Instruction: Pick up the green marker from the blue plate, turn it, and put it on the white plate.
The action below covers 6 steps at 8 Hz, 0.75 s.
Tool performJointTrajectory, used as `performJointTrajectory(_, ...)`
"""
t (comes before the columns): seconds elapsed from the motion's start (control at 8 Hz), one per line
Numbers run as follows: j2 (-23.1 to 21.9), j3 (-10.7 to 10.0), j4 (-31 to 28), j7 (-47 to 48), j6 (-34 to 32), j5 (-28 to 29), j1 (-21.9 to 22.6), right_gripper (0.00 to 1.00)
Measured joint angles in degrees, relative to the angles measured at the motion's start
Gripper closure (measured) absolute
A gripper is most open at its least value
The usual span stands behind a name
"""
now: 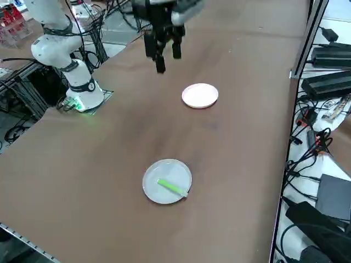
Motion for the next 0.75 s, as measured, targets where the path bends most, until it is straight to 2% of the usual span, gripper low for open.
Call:
performJointTrajectory(0.38,8.16,-0.14,-0.63,-11.47,9.19,0.04,-7.83,0.00)
performJointTrajectory(0.75,14.89,-0.17,-5.03,-13.91,22.37,0.05,-11.98,0.00)
